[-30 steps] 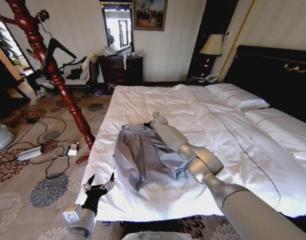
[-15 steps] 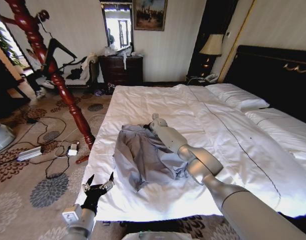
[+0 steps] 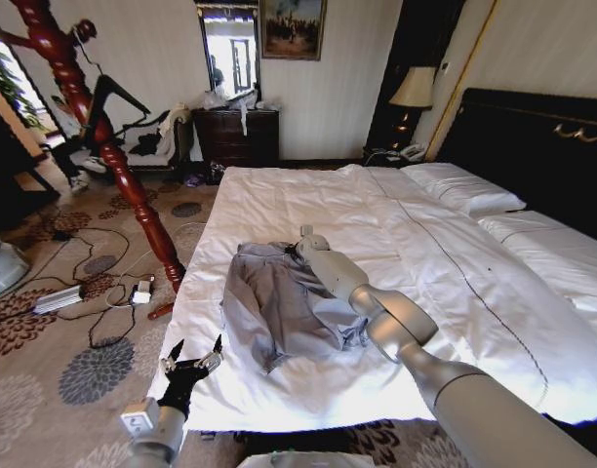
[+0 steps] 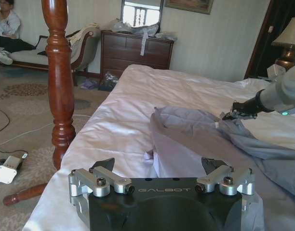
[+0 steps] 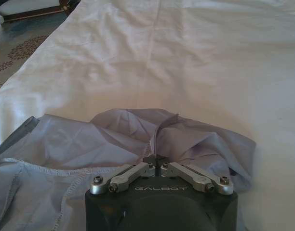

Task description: Pick up the clothes from the bed and hang them on the clothes hanger.

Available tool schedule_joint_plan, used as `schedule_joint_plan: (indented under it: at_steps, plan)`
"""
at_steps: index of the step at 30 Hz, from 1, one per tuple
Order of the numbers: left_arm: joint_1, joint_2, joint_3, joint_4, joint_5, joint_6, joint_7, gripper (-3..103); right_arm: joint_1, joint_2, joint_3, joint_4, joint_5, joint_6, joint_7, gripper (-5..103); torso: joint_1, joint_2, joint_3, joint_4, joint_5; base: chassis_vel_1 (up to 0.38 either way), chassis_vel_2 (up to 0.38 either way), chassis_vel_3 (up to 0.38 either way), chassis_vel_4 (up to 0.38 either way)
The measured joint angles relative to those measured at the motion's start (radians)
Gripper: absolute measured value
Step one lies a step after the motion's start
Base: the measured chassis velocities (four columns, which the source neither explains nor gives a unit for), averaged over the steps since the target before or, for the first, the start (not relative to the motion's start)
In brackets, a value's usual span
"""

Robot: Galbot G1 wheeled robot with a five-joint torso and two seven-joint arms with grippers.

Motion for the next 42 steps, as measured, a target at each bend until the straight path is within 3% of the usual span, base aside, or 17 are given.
schedule_joint_plan:
  at_steps: [5, 8, 19, 22, 26, 30, 37, 42]
  plan:
    - [-0.006, 0.010, -0.002, -0.023, 0.000, 0.015, -0.009, 100, -0.047, -0.094, -0.006, 0.173, 0.022, -0.005, 0.046, 0, 0.000, 0.000, 0.000, -0.0002, 0.0000, 0.000, 0.000, 0.000, 0.000]
    - [-0.009, 0.036, -0.023, -0.042, -0.008, 0.025, -0.016, 100, -0.084, -0.182, -0.038, 0.336, -0.042, 0.010, 0.051, 0, 0.000, 0.000, 0.000, -0.0004, 0.0002, 0.000, 0.000, 0.000, 0.000]
    - [-0.036, 0.124, -0.092, -0.052, -0.089, 0.066, -0.045, 100, -0.148, -0.384, -0.090, 0.581, -0.177, 0.034, 0.057, 0, 0.000, 0.000, 0.000, 0.0004, 0.0001, 0.000, 0.000, 0.000, 0.000]
    - [-0.044, 0.160, -0.146, -0.052, -0.138, 0.082, -0.055, 100, -0.217, -0.524, -0.112, 0.722, -0.348, 0.057, 0.030, 0, 0.000, 0.000, 0.000, -0.0010, 0.0004, 0.000, 0.000, 0.000, 0.000]
    - [-0.053, 0.178, -0.164, -0.052, -0.162, 0.093, -0.064, 100, -0.287, -0.581, -0.102, 0.804, -0.421, 0.074, 0.027, 0, 0.000, 0.000, 0.000, 0.0001, 0.0001, 0.000, 0.000, 0.000, 0.000]
    - [-0.057, 0.194, -0.182, -0.052, -0.183, 0.105, -0.072, 100, -0.348, -0.610, -0.088, 0.851, -0.468, 0.092, 0.039, 0, 0.000, 0.000, 0.000, 0.0001, 0.0000, 0.000, 0.000, 0.000, 0.000]
    - [-0.066, 0.252, -0.301, -0.052, -0.300, 0.144, -0.103, 100, -0.487, -0.664, -0.005, 0.966, -0.788, 0.157, 0.041, 0, 0.000, 0.000, 0.000, 0.0000, 0.0002, 0.000, 0.000, 0.000, 0.000]
    - [-0.125, 0.302, -0.357, -0.052, -0.399, 0.189, -0.147, 100, -0.526, -0.711, 0.050, 1.027, -0.915, 0.209, 0.047, 0, 0.000, 0.000, 0.000, -0.0005, -0.0002, 0.000, 0.000, 0.000, 0.000]
